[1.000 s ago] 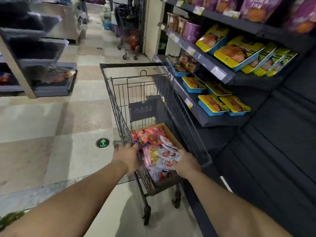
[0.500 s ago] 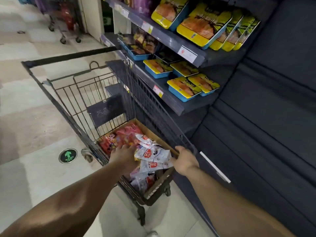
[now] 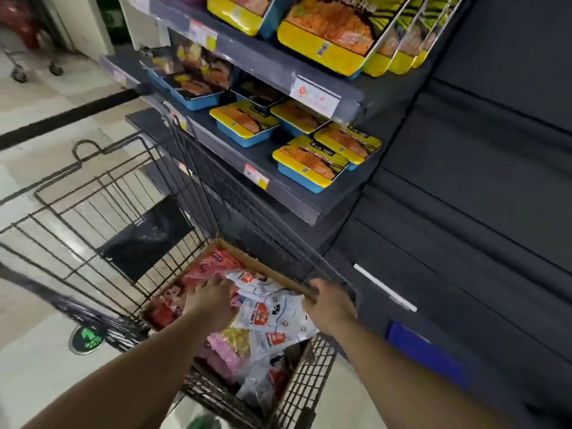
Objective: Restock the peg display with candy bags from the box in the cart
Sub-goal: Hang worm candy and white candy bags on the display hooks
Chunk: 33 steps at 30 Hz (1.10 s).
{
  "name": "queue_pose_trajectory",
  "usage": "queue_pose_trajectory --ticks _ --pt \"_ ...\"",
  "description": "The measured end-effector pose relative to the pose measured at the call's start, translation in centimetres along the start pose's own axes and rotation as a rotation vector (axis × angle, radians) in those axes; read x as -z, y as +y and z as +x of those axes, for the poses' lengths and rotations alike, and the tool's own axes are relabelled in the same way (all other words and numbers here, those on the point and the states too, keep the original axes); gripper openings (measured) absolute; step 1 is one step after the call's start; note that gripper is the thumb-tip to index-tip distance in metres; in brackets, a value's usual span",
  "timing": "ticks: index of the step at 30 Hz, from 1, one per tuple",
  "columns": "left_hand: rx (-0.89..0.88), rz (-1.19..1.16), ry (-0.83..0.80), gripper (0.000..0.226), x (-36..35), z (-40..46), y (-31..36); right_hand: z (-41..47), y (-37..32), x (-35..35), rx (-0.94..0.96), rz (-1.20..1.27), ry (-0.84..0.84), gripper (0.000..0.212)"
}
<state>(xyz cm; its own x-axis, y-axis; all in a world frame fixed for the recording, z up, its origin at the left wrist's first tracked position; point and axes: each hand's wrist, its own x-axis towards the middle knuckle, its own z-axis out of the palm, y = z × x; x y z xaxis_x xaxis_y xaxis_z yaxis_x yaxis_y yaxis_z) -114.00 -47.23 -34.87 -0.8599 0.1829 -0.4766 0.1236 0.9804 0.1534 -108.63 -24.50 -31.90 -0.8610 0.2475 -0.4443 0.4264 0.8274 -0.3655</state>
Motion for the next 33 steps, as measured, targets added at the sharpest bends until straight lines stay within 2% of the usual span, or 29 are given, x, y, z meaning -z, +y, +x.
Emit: queue_pose_trajectory --ticks 5,10,15,18,20,23,25,27,29,32,33 --pt "-0.174 0.131 -0.12 0.064 -2.1 8.2 -0.9 1.5 0.5 -3.0 -0.239 0.06 -0.03 0.036" --pt "-0.286 0.293 -0.18 0.064 -3.9 14.1 -0.5 2.0 -0.4 -5.7 -0.415 0.144 -0.048 0.049" --pt "-0.429 0.339 -0.215 0.072 -6.2 18.2 0.5 3.1 -0.7 -8.6 -0.504 0.228 -0.05 0.047" --pt "-0.443 0.354 -0.277 0.078 -8.0 20.2 0.8 3.6 -0.6 -10.0 -0.531 0.25 -0.056 0.046" --pt "-0.438 0.35 -0.26 0.078 -9.1 21.4 0.6 3.9 -0.6 -10.8 -0.541 0.279 -0.054 0.046" --pt "-0.524 0.438 -0.203 0.062 -10.0 22.8 0.1 4.0 -0.4 -11.8 -0.57 0.317 -0.043 0.044" --pt "-0.515 0.493 -0.277 0.044 -9.6 22.7 0.3 3.7 -0.4 -12.3 -0.572 0.335 -0.055 0.042" --pt "-0.513 0.383 -0.248 0.035 -9.5 22.3 -0.1 3.4 -0.8 -13.1 -0.58 0.361 -0.071 0.042" --pt "-0.625 0.466 -0.213 0.027 -8.0 21.4 0.3 3.7 -1.4 -13.8 -0.602 0.411 -0.078 0.044" --pt "-0.773 0.532 -0.164 0.021 -6.2 18.4 1.3 4.7 -2.9 -14.3 -0.672 0.685 -0.064 0.059" --pt "-0.832 0.432 -0.142 0.022 -6.2 17.2 1.6 5.1 -3.5 -14.2 -0.735 0.853 -0.055 0.064"
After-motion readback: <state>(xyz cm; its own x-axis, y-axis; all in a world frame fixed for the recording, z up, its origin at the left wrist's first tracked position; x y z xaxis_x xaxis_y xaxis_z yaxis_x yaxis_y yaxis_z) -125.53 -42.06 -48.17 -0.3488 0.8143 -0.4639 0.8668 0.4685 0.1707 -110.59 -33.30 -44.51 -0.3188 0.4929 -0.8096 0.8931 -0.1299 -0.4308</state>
